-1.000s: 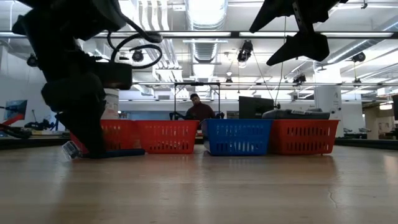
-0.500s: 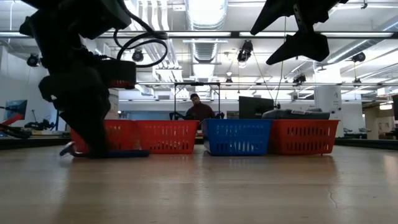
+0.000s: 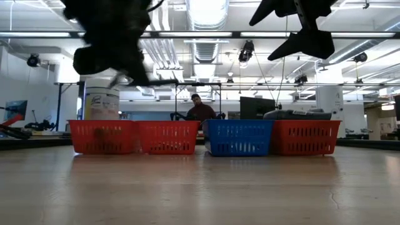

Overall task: Pick & Place Travel size toiletries
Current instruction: Put the blue razor into the middle red bin

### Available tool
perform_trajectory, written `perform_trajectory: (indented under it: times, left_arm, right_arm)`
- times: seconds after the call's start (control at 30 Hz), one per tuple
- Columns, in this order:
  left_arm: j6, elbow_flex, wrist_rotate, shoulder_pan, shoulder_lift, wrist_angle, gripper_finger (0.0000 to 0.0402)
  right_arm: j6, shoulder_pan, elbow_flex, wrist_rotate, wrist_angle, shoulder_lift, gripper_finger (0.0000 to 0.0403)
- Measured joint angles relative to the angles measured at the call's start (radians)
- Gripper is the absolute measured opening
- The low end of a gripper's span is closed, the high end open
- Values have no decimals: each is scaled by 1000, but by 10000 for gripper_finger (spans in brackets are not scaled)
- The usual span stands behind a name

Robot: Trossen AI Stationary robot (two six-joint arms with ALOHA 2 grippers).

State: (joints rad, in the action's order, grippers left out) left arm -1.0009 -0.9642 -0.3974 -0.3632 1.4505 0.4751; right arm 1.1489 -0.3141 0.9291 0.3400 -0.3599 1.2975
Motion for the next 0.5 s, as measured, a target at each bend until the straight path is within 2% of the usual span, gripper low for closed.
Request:
perform_trajectory:
  times: [0.1,0.17,0.23,0.3,0.5]
  left_arm:
    - [-338,-11,-119,44,-46,-9,18]
    - [-451,-10,-200,72,-66,-47,19]
    - [-468,-9,-248,114,-69,-75,23]
    - [-464,0,-247,163,-55,-121,23]
    - [-367,3,-149,262,54,-189,19]
  right_arm:
    - [57,0,0,42,-4,-11,336]
    - [61,0,0,56,0,-18,339]
    - [61,0,0,66,-3,-22,342]
    - [66,0,0,77,-3,-22,345]
    - [67,0,0,82,-2,-23,349]
